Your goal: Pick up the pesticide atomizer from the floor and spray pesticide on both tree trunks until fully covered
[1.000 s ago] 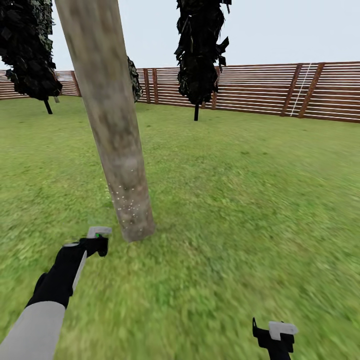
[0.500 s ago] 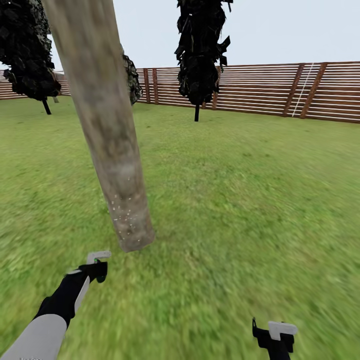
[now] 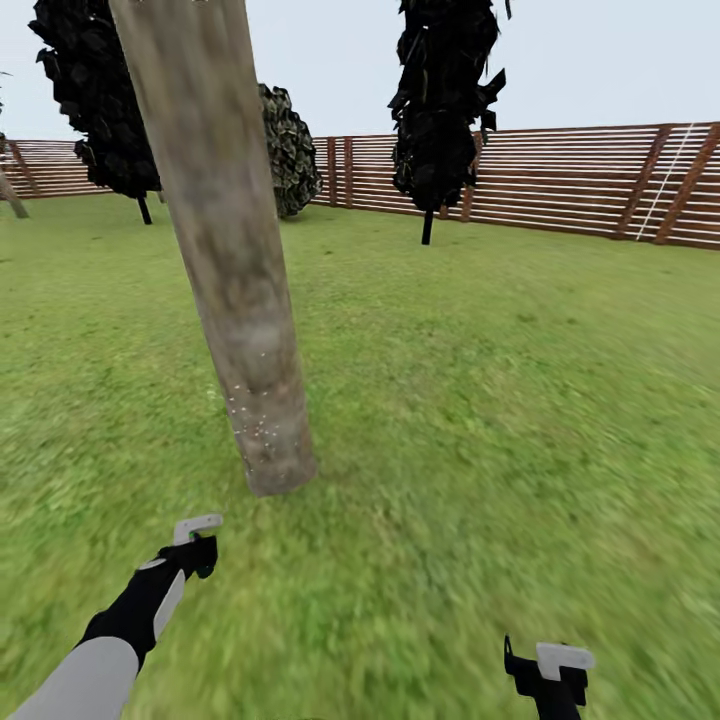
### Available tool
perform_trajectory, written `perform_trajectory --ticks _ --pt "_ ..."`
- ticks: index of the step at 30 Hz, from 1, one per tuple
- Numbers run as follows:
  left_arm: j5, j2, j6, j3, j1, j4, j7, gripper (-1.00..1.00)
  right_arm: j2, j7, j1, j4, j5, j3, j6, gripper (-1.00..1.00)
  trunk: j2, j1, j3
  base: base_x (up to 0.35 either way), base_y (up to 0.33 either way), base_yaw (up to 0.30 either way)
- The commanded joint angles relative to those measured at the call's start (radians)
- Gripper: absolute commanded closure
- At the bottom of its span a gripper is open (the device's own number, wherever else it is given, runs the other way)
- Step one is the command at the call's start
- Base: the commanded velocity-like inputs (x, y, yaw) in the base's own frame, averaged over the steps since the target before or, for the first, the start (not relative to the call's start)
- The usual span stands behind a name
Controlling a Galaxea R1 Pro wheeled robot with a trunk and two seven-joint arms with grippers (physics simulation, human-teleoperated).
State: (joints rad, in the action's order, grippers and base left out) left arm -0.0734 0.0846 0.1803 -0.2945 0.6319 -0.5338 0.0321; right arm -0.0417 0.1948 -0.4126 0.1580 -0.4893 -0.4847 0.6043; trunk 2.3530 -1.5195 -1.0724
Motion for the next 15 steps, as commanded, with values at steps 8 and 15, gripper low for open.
perform_trajectory --ticks 8,15 --pt "-0.002 0.004 -0.001 0.003 -0.001 0.033 -0.061 1.00 -0.001 0.000 0.000 0.000 0.000 0.000 0.000 -1.00 0.000 0.000 0.000 0.233 -0.172 0.025" --pt "-0.002 0.003 -0.005 0.005 -0.001 0.040 -0.063 1.00 -0.001 0.000 0.000 0.001 0.000 0.000 0.000 -1.00 0.000 0.000 0.000 0.298 -0.119 0.000"
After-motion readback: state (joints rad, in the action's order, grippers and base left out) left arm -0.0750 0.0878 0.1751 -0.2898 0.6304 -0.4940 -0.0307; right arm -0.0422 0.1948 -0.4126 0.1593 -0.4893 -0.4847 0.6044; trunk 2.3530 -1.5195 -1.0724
